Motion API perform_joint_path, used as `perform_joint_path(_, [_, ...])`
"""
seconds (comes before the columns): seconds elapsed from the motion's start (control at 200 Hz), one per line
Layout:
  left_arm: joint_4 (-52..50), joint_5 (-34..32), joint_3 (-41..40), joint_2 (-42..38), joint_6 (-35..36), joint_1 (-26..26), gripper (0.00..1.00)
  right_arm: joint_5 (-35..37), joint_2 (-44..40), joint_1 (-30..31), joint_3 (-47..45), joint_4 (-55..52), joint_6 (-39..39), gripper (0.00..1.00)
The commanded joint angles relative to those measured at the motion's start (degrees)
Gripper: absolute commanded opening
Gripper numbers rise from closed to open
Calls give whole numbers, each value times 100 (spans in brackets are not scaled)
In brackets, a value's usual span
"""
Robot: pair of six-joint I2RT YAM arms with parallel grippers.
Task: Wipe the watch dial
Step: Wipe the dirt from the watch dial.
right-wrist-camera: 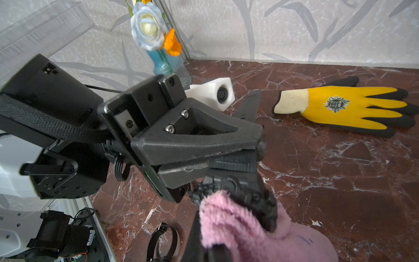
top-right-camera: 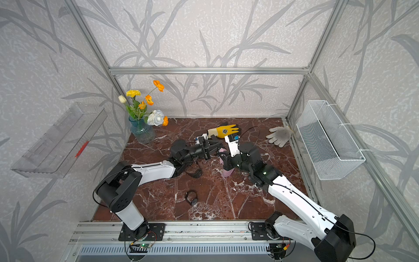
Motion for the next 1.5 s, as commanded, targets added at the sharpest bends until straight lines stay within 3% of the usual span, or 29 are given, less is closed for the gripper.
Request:
perform_joint_path(0.0, [544,302,83,-97,-103,-163,0,-257,181,104,-76,-35,-109,0])
perform_joint_path(0.535, [517,310,48,-147,-75,-163,0,182,409,105,96,-660,-299,0])
perform_joint_path(0.86, [-106,382,-217,-325,411,-244,0,226,75,87,57,-54,339,0])
perform_joint_path(1.125, [-90,426,-305,-346,418,-297,0,349,-287,-371,-123,113,870,0])
perform_joint_path(1.37, [-15,442,-167,-272,360,-306,0,-660,-70,-303,-217,238,676,0])
perform_joint_path(1.495, [18,439,-115,-244,348,-297,0,-786,139,10,-151,-46,262,0])
